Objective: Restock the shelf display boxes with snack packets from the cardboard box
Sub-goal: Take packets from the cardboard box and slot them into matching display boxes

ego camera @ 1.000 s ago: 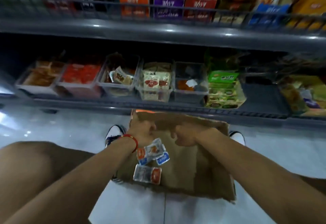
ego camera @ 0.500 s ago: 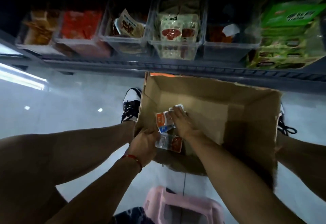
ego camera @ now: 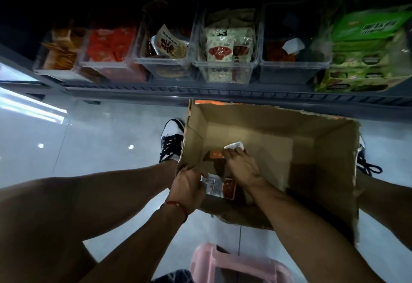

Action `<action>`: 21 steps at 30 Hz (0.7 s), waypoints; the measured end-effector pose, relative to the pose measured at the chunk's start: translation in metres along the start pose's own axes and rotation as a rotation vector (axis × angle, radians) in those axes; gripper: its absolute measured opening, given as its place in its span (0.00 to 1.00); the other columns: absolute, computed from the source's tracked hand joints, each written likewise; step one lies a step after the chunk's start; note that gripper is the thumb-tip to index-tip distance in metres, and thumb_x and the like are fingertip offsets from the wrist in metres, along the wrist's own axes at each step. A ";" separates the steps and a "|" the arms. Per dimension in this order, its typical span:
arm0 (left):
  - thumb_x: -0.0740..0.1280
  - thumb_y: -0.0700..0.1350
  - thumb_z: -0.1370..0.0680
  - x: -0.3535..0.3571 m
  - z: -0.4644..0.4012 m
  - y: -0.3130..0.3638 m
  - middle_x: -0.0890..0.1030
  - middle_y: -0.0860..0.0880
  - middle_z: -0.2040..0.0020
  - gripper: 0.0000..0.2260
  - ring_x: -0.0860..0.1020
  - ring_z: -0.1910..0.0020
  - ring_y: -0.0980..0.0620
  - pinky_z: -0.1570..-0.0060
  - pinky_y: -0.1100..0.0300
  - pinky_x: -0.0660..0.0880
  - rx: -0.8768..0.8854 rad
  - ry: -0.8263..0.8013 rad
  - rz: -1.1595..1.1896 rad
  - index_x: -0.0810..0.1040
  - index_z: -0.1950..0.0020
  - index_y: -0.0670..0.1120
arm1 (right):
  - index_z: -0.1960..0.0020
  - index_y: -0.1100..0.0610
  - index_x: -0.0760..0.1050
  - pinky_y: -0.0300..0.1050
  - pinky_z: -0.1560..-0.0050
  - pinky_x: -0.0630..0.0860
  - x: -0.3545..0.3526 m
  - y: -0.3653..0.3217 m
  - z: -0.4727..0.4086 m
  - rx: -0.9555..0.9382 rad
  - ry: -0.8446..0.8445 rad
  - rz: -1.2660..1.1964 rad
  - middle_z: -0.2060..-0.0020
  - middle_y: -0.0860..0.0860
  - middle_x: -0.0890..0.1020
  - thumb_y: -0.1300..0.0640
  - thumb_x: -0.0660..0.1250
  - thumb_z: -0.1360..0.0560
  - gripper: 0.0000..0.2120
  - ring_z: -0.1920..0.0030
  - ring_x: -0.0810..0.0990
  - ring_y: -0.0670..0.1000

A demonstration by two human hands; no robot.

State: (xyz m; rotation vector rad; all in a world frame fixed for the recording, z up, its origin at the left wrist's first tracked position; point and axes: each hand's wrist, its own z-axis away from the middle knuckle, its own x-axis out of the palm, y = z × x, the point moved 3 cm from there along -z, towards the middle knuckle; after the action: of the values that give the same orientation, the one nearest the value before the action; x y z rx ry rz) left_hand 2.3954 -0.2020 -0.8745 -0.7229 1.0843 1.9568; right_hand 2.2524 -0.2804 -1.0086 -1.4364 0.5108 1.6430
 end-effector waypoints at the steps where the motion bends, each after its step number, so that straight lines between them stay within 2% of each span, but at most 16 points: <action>1: 0.65 0.35 0.25 -0.001 -0.002 0.002 0.85 0.49 0.52 0.10 0.81 0.51 0.51 0.50 0.65 0.76 -0.034 -0.005 0.048 0.84 0.51 0.46 | 0.35 0.58 0.75 0.53 0.45 0.77 -0.011 0.000 0.005 0.035 -0.004 -0.050 0.43 0.56 0.83 0.57 0.60 0.25 0.19 0.41 0.79 0.59; 3: 0.66 0.36 0.23 -0.003 -0.008 0.007 0.85 0.49 0.50 0.10 0.82 0.50 0.52 0.47 0.65 0.77 -0.126 -0.026 0.175 0.83 0.47 0.47 | 0.35 0.57 0.74 0.53 0.47 0.78 -0.036 -0.001 0.014 0.144 0.007 -0.292 0.46 0.57 0.83 0.56 0.61 0.21 0.16 0.45 0.81 0.59; 5: 0.69 0.40 0.22 -0.006 -0.011 0.019 0.83 0.49 0.45 0.12 0.81 0.45 0.49 0.43 0.56 0.79 -0.233 -0.052 0.429 0.80 0.39 0.49 | 0.41 0.56 0.78 0.50 0.53 0.78 -0.067 -0.004 0.023 0.309 0.038 -0.608 0.52 0.58 0.84 0.52 0.63 0.19 0.11 0.52 0.83 0.59; 7: 0.70 0.46 0.21 -0.014 -0.005 0.042 0.83 0.51 0.44 0.14 0.82 0.46 0.51 0.50 0.54 0.82 -0.313 -0.107 0.831 0.77 0.36 0.55 | 0.46 0.57 0.81 0.48 0.54 0.78 -0.097 -0.010 0.033 0.406 0.054 -0.890 0.53 0.57 0.86 0.53 0.66 0.19 0.09 0.54 0.84 0.55; 9: 0.69 0.49 0.20 -0.023 0.002 0.063 0.84 0.49 0.45 0.13 0.84 0.48 0.49 0.53 0.49 0.83 -0.329 -0.165 1.144 0.77 0.37 0.59 | 0.48 0.53 0.82 0.49 0.49 0.82 -0.123 -0.014 0.050 0.457 0.040 -1.099 0.53 0.54 0.87 0.54 0.65 0.19 0.07 0.54 0.86 0.51; 12: 0.70 0.55 0.22 -0.032 0.007 0.081 0.83 0.44 0.41 0.14 0.84 0.45 0.42 0.56 0.46 0.83 -0.248 -0.223 1.284 0.78 0.37 0.58 | 0.51 0.50 0.82 0.51 0.47 0.82 -0.158 -0.017 0.078 0.488 0.013 -1.368 0.55 0.50 0.88 0.49 0.64 0.18 0.09 0.55 0.87 0.51; 14: 0.73 0.57 0.24 -0.036 0.013 0.091 0.83 0.42 0.40 0.18 0.82 0.43 0.39 0.52 0.44 0.82 -0.179 -0.276 1.287 0.78 0.37 0.54 | 0.49 0.52 0.82 0.50 0.48 0.82 -0.178 -0.021 0.091 0.470 0.030 -1.507 0.55 0.51 0.87 0.51 0.60 0.16 0.12 0.57 0.86 0.50; 16: 0.74 0.53 0.24 -0.039 0.020 0.098 0.83 0.41 0.40 0.19 0.82 0.42 0.38 0.45 0.41 0.80 -0.120 -0.327 1.293 0.76 0.36 0.49 | 0.46 0.54 0.81 0.47 0.50 0.82 -0.194 -0.025 0.105 0.439 0.052 -1.513 0.53 0.51 0.85 0.54 0.57 0.15 0.14 0.58 0.84 0.46; 17: 0.72 0.48 0.22 -0.041 0.022 0.101 0.83 0.41 0.40 0.17 0.82 0.42 0.38 0.44 0.42 0.79 -0.099 -0.339 1.316 0.75 0.35 0.48 | 0.44 0.52 0.81 0.47 0.50 0.82 -0.201 -0.027 0.111 0.420 0.086 -1.443 0.51 0.50 0.83 0.56 0.57 0.15 0.13 0.57 0.84 0.45; 19: 0.67 0.41 0.19 -0.046 0.026 0.104 0.83 0.40 0.40 0.14 0.83 0.44 0.40 0.46 0.44 0.80 -0.067 -0.354 1.402 0.76 0.33 0.46 | 0.39 0.44 0.80 0.50 0.47 0.83 -0.208 -0.022 0.119 0.388 0.187 -1.183 0.47 0.46 0.81 0.54 0.61 0.16 0.11 0.51 0.84 0.45; 21: 0.64 0.38 0.18 -0.055 0.029 0.107 0.83 0.39 0.40 0.14 0.82 0.43 0.38 0.43 0.42 0.79 -0.035 -0.365 1.436 0.76 0.32 0.45 | 0.37 0.44 0.77 0.50 0.47 0.84 -0.221 -0.019 0.127 0.409 0.296 -1.074 0.47 0.43 0.83 0.50 0.68 0.19 0.12 0.48 0.84 0.44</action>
State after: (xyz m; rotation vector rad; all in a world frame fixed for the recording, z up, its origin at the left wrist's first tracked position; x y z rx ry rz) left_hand 2.3325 -0.2328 -0.7723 0.6646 1.4772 3.0426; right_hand 2.1839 -0.2465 -0.7648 -1.2776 0.1429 0.4480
